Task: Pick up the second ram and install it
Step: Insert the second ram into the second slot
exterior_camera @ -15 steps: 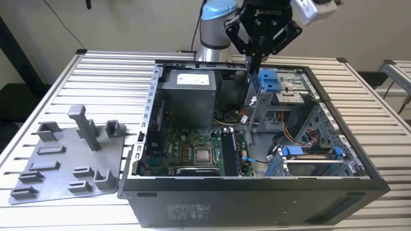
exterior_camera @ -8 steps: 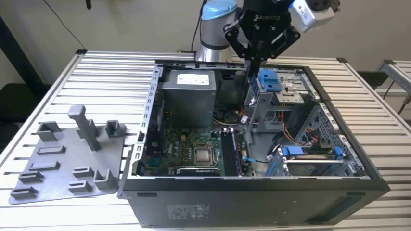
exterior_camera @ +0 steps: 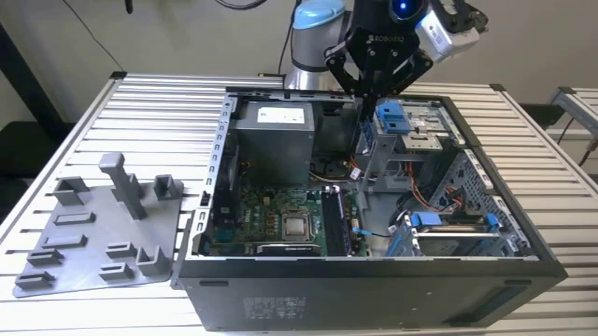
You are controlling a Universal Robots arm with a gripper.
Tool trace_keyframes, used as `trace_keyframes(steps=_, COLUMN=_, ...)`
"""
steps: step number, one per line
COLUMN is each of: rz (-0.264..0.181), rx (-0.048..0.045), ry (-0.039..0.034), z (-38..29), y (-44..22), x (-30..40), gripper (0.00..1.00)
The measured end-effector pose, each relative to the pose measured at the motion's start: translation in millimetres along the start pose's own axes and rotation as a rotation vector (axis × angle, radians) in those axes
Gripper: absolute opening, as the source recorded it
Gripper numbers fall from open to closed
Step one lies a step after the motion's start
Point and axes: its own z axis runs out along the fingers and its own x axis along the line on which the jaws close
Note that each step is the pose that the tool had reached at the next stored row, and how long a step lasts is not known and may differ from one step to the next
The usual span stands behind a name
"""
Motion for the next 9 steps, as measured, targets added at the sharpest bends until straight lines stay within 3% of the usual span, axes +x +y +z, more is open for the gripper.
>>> trace_keyframes(steps=9, rz=0.0, rx=0.0003, ry=0.0075, z=14.3, y=-1.0, x=0.0, gripper=0.14)
